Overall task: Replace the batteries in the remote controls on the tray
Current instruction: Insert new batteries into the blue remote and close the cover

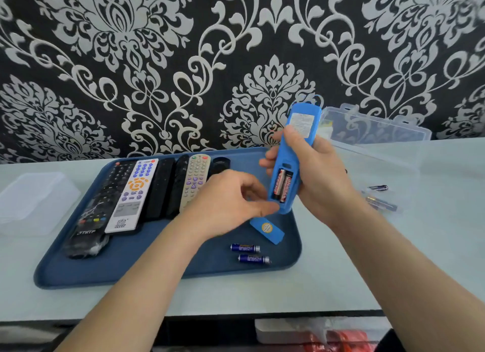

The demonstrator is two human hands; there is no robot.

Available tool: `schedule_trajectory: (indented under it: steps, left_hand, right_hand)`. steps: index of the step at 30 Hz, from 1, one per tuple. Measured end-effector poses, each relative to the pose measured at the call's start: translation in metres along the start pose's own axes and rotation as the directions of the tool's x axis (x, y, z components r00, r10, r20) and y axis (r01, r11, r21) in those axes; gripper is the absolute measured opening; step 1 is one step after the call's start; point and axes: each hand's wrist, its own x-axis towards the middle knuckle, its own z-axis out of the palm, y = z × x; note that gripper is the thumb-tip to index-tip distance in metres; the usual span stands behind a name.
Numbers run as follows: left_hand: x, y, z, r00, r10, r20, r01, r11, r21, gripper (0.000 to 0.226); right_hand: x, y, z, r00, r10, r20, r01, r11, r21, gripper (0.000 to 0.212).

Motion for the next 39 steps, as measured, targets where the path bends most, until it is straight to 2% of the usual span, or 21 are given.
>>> schedule_trajectory:
  steps: [2, 3, 5, 9, 10, 11, 12, 13, 14, 15, 16, 18, 22, 25, 27, 31, 35, 39]
  left_hand:
    - [-0.001, -0.002, 0.004, 0.995, 0.093, 0.032, -0.098, 0.943, 0.317, 0.036]
    - [0.001, -0.003, 0.006, 0.988, 0.134, 0.077, -0.154, 0.898, 0.413, 0.038]
    - [0.002, -0.004, 0.008, 0.976, 0.172, 0.133, -0.213, 0.874, 0.436, 0.030]
    - [0.002, -0.008, -0.001, 0.990, 0.114, 0.084, -0.136, 0.926, 0.353, 0.020]
    - [0.002, -0.008, -0.006, 0.995, 0.096, 0.032, -0.101, 0.961, 0.257, 0.017]
    - [0.002, -0.008, -0.012, 0.996, 0.078, -0.033, -0.075, 0.994, 0.081, 0.014]
    - [0.001, -0.007, -0.018, 0.994, 0.050, -0.095, -0.065, 0.984, -0.164, 0.011]
    - [-0.001, -0.004, -0.024, 0.991, 0.018, -0.131, -0.072, 0.903, -0.424, 0.013]
    - [-0.003, 0.000, -0.027, 0.992, -0.005, -0.127, -0.078, 0.771, -0.633, 0.021]
    - [-0.005, 0.004, -0.029, 0.994, -0.004, -0.106, -0.079, 0.640, -0.764, 0.029]
    - [-0.007, 0.008, -0.029, 0.997, 0.011, -0.082, -0.074, 0.561, -0.825, 0.034]
    - [-0.010, 0.016, -0.022, 0.998, 0.049, -0.042, -0.062, 0.520, -0.852, 0.033]
    - [-0.012, 0.020, -0.016, 0.995, 0.099, 0.000, -0.059, 0.591, -0.804, 0.028]
    - [-0.012, 0.016, -0.022, 0.980, 0.198, 0.017, -0.146, 0.778, -0.611, 0.036]
    - [-0.011, 0.015, -0.025, 0.981, 0.195, -0.020, -0.179, 0.851, -0.494, 0.033]
    - [-0.010, 0.014, -0.031, 0.977, 0.184, -0.108, -0.214, 0.853, -0.476, 0.017]
    - [-0.009, 0.013, -0.026, 0.959, 0.278, -0.061, -0.283, 0.915, -0.288, 0.023]
    - [-0.009, 0.018, -0.018, 0.963, 0.261, -0.071, -0.270, 0.928, -0.257, 0.021]
  right_hand:
    - [0.004, 0.000, -0.005, 0.997, 0.019, -0.069, -0.019, 1.000, -0.007, 0.021]
    - [0.005, 0.000, -0.007, 0.996, 0.026, -0.083, -0.026, 1.000, -0.001, 0.021]
    - [0.005, -0.002, -0.009, 0.996, 0.052, -0.074, -0.052, 0.999, 0.003, 0.020]
    - [0.005, -0.003, -0.012, 0.995, 0.095, -0.041, -0.095, 0.995, 0.015, 0.020]
    - [0.006, -0.003, -0.012, 0.994, 0.098, -0.039, -0.097, 0.995, 0.025, 0.020]
    - [0.006, -0.003, -0.013, 0.994, 0.105, -0.037, -0.103, 0.994, 0.043, 0.020]
    - [0.007, -0.003, -0.014, 0.992, 0.120, -0.033, -0.117, 0.991, 0.072, 0.021]
    - [0.007, -0.003, -0.014, 0.990, 0.142, -0.021, -0.139, 0.984, 0.108, 0.022]
    - [0.008, -0.003, -0.014, 0.986, 0.169, -0.005, -0.167, 0.976, 0.142, 0.025]
    - [0.008, -0.002, -0.013, 0.980, 0.198, 0.013, -0.197, 0.967, 0.164, 0.028]
    - [0.008, -0.001, -0.012, 0.975, 0.222, 0.029, -0.223, 0.959, 0.177, 0.031]
    - [0.008, 0.001, -0.009, 0.967, 0.250, 0.047, -0.254, 0.951, 0.178, 0.036]
    - [0.008, 0.003, -0.007, 0.965, 0.257, 0.059, -0.264, 0.944, 0.197, 0.034]
    - [0.007, 0.001, -0.007, 0.968, 0.246, 0.040, -0.250, 0.954, 0.168, 0.033]
    - [0.007, 0.000, -0.006, 0.965, 0.260, 0.034, -0.262, 0.956, 0.135, 0.034]
    - [0.007, 0.002, -0.005, 0.958, 0.281, 0.050, -0.285, 0.951, 0.120, 0.040]
    - [0.005, 0.001, -0.005, 0.956, 0.277, 0.099, -0.287, 0.952, 0.109, 0.043]
    - [0.005, 0.003, -0.003, 0.955, 0.284, 0.080, -0.288, 0.957, 0.035, 0.049]
